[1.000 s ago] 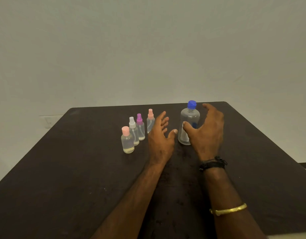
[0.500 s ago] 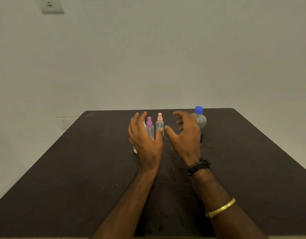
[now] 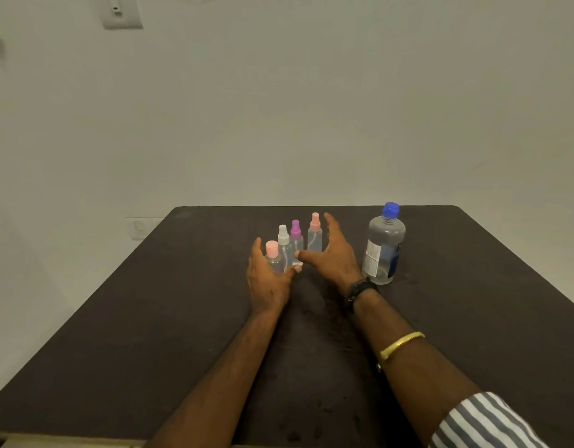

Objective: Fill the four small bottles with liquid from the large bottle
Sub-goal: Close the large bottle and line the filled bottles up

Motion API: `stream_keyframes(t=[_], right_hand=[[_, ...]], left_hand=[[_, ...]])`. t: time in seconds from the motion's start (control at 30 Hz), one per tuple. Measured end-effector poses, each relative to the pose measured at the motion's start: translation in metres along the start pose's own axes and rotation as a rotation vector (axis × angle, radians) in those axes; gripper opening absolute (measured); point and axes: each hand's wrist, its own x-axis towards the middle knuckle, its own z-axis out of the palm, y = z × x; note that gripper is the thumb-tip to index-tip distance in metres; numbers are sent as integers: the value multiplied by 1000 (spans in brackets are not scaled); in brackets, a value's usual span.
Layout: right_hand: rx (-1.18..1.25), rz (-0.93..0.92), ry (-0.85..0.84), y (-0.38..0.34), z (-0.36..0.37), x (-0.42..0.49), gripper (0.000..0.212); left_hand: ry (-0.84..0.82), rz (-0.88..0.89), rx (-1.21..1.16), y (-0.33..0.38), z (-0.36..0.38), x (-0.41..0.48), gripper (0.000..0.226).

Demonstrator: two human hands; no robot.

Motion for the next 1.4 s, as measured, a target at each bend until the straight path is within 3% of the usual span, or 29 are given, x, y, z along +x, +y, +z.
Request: stream_keyframes(t=[0.2, 0.43, 0.6, 0.83, 1.2, 1.4], right_hand=[[59, 89, 4, 8, 6, 17, 103], [22, 50, 70, 18, 9, 24, 55], [45, 34, -18, 25, 6, 23, 43], [147, -6, -164, 20, 6, 25, 50], [109, 23, -82, 25, 30, 34, 53], [103, 9, -67, 26, 44, 52, 52]], left_hand=[[-31, 27, 4, -3, -2, 14, 72], [-41, 41, 31, -12, -4, 28, 56], [-89, 36, 3, -19, -7, 38, 53], [-233, 7, -30, -21, -20, 57, 48], [-421, 16, -97, -32, -35, 83, 49], [-355, 28, -99, -42, -34, 103, 50]])
